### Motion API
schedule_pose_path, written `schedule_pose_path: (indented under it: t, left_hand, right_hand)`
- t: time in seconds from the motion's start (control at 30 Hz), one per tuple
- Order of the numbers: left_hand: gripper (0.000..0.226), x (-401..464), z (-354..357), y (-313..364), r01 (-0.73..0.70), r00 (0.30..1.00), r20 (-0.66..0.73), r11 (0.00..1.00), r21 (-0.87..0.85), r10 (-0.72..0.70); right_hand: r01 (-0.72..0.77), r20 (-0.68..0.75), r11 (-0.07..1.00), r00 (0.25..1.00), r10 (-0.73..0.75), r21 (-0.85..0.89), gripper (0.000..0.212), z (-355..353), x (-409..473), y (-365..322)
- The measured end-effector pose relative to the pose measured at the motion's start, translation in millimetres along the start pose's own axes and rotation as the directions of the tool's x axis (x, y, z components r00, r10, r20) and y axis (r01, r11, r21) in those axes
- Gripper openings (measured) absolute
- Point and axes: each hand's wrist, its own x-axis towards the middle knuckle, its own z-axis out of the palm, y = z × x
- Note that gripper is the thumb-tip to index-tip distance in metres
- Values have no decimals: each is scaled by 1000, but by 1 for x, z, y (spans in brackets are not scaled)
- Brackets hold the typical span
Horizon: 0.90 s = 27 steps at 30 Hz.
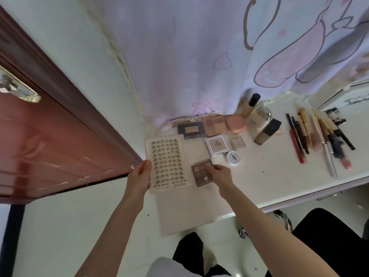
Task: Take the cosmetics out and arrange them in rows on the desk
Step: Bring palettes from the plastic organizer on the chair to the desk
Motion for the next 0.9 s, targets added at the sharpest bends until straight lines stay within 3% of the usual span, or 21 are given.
schedule_pose_path:
  t: [0.37, 0.53, 0.6, 0.7, 0.77, 0.9]
  left_hand:
    - [27, 43, 7, 18, 48, 998, 44, 999, -3, -48]
    - [29, 45, 14, 22, 27, 993, 111, 1000, 14, -29]
    - [30, 44, 21, 25, 14, 988, 152, 1000, 23, -18]
    - [30, 36, 42, 32, -31, 976, 218, 999, 34, 23]
    - [27, 28, 62, 37, -85, 957, 282, 995, 44, 70]
    - [24, 7, 115, 47, -165, 903, 408, 985, 43, 134]
  right_hand:
    - [53, -99, 908, 990, -103, -415, 26, 20, 9, -21]
    - [81, -88, 867, 986, -142, -491, 30, 6, 0, -31]
    - [122, -46, 950, 989, -141, -287, 28, -6, -8, -41]
    - [53, 218, 975, 971, -102, 218, 29, -34, -26, -60]
    - [79, 290, 957, 943, -163, 281, 26, -55, -36, -66]
    - [196, 120, 923, 961, -247, 332, 14, -107, -47, -65]
